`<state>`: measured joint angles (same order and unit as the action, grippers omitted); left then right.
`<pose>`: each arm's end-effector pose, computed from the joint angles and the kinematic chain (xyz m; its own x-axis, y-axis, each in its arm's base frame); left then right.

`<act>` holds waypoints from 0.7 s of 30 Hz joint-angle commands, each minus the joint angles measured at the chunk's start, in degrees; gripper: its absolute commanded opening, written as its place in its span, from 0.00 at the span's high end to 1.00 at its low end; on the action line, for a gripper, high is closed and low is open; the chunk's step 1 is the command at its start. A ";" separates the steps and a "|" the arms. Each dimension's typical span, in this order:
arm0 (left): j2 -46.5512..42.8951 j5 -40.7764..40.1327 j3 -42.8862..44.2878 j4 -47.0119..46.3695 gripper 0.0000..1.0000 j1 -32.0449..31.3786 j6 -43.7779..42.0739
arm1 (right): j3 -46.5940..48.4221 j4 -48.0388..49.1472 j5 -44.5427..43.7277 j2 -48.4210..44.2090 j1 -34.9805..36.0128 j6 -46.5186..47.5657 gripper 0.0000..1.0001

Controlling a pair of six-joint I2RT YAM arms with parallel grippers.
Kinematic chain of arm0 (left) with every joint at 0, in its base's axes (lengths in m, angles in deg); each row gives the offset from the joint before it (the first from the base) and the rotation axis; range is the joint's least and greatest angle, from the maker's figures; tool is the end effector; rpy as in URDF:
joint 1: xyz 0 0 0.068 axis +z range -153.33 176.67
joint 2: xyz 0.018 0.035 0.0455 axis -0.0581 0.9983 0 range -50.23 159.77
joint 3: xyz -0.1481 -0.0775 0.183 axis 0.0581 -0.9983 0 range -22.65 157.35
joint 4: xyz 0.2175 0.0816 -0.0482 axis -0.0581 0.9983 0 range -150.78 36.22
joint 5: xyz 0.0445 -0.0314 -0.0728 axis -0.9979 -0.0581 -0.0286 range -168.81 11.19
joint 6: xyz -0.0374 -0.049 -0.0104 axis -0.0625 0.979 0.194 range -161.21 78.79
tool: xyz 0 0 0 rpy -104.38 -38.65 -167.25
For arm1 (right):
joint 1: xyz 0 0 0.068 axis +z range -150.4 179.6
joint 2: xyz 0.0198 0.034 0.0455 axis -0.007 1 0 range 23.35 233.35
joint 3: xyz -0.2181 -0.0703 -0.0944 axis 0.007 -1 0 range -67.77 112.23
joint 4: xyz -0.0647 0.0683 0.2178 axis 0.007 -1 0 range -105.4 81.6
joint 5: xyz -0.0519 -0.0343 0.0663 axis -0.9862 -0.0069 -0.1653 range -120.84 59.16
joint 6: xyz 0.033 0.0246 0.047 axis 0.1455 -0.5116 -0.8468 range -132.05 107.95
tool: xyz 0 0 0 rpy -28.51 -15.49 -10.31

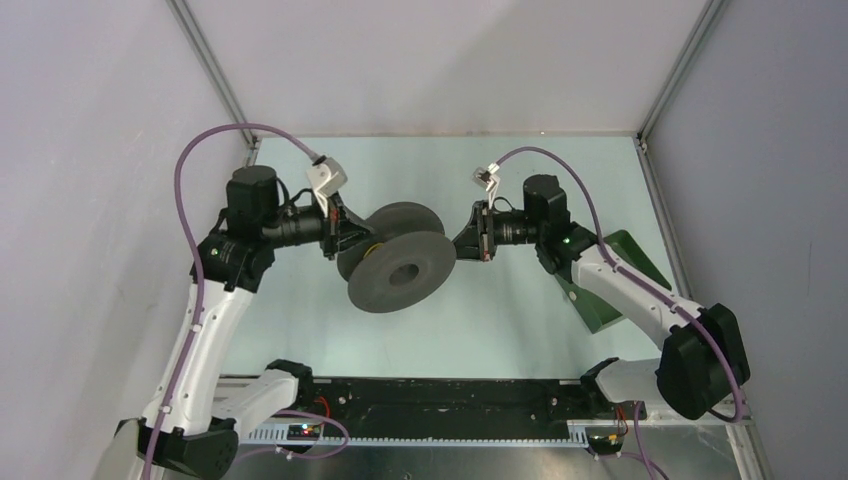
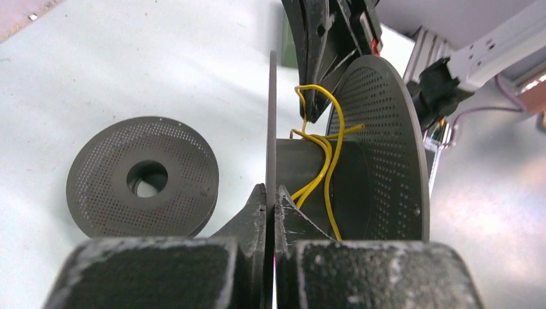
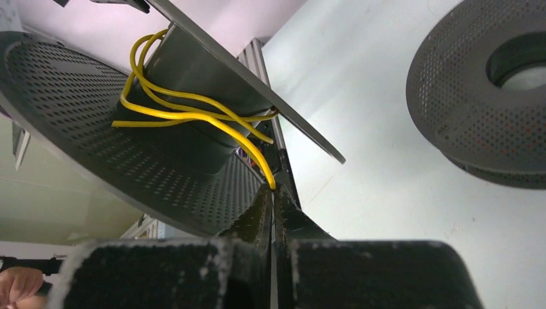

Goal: Wrap the cables
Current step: Wrap the cable around the cable reel.

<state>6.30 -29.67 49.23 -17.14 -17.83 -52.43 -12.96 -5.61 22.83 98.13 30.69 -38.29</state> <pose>0.1619 -0.0791 0.3781 -0.2928 0.2072 -0.9334 0.8824 0.4346 -0.1803 0.2213 0.1781 0.2946 -0.6538 -0.0883 -0.7515 -0.7536 0.1661 0.6360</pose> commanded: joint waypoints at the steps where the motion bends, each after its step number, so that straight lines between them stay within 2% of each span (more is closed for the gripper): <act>1: -2.29 8.57 -1.65 -15.30 1.00 3.38 12.84 | 0.04 10.56 0.05 0.81 -0.14 -6.04 1.00; 5: -2.58 8.49 -3.30 -20.80 1.00 4.74 19.07 | -0.43 12.12 -1.68 1.18 -0.41 -8.28 1.00; 9: -3.43 5.04 -5.56 -28.39 1.00 5.28 28.36 | -2.95 20.91 -4.38 1.42 0.55 -14.33 1.00; 11: -4.35 3.67 -8.08 -35.38 1.00 5.77 35.18 | -4.58 26.86 -6.31 1.73 1.07 -17.62 1.00; 12: -4.82 3.04 -11.17 -43.86 1.00 6.14 42.39 | -5.08 31.28 -6.92 2.09 1.20 -18.76 1.00; 14: -5.77 1.22 -15.78 -54.89 1.00 7.11 51.85 | -6.33 37.36 -8.76 2.65 1.51 -22.09 1.00; 17: -6.15 -1.30 -19.73 -59.81 1.00 7.40 56.66 | -7.36 43.55 -12.27 3.28 2.34 -25.58 1.00; 21: -8.29 -7.03 -25.06 -65.39 1.00 7.39 60.74 | -7.65 43.81 -18.12 3.29 5.01 -25.84 1.00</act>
<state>0.97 -30.56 27.50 -67.63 -10.53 -2.73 -20.94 29.21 11.71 101.78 32.81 -60.69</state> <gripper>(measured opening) 0.023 0.009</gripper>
